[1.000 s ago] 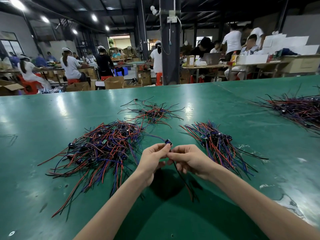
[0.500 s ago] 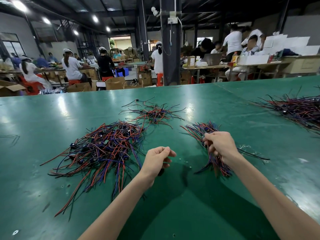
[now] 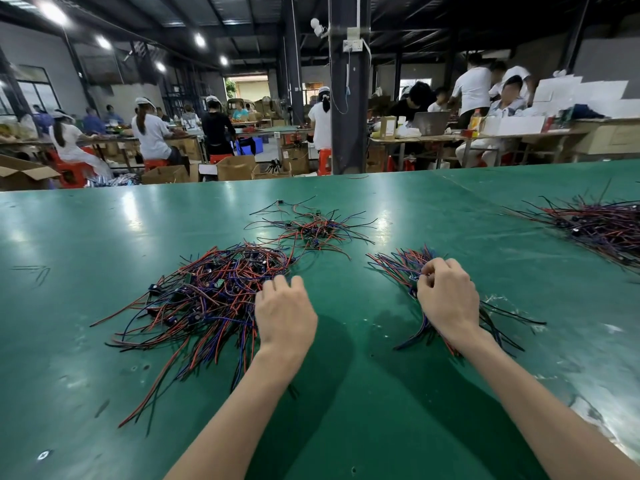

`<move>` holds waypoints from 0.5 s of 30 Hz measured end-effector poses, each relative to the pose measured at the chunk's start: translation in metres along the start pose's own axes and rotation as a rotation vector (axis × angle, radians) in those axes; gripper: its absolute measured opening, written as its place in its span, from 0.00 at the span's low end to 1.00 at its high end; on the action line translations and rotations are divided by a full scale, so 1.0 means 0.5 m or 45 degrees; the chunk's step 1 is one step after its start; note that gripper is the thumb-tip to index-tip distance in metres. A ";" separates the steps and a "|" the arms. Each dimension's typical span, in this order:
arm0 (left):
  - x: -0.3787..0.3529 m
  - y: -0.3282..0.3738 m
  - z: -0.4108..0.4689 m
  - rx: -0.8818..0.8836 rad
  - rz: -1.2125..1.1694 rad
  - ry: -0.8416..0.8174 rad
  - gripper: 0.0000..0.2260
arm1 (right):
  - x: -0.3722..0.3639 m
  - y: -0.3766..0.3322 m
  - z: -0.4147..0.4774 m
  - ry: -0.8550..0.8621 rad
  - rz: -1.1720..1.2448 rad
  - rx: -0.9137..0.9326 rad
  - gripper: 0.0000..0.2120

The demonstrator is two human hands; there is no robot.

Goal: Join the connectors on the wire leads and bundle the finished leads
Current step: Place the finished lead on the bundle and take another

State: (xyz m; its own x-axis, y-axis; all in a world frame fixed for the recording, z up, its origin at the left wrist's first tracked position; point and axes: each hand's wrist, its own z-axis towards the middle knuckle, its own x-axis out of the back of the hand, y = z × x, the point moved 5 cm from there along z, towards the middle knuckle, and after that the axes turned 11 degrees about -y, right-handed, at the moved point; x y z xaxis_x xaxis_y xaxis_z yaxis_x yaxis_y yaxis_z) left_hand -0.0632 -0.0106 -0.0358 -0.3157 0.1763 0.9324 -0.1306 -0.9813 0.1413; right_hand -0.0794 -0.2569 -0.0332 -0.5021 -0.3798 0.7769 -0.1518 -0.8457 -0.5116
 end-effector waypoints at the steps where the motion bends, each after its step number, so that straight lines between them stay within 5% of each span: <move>1: -0.010 -0.018 0.005 0.133 0.100 -0.141 0.11 | -0.004 -0.008 -0.004 -0.005 0.016 0.029 0.06; 3: -0.026 -0.041 0.008 0.249 0.236 -0.320 0.14 | -0.016 -0.022 -0.010 -0.040 0.040 0.081 0.06; 7: -0.024 -0.048 0.017 0.230 0.240 -0.339 0.10 | -0.040 -0.038 -0.020 -0.146 0.145 0.177 0.05; 15: 0.010 -0.027 0.007 0.065 -0.397 0.028 0.11 | -0.058 -0.041 -0.024 -0.222 0.294 0.208 0.05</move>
State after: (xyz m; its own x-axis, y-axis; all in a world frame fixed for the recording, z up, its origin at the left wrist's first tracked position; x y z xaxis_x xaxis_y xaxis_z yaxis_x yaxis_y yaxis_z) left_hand -0.0595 0.0032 -0.0321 -0.2880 0.4707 0.8340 -0.1775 -0.8820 0.4365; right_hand -0.0720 -0.2240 -0.0497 -0.3522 -0.6150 0.7055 0.0946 -0.7734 -0.6269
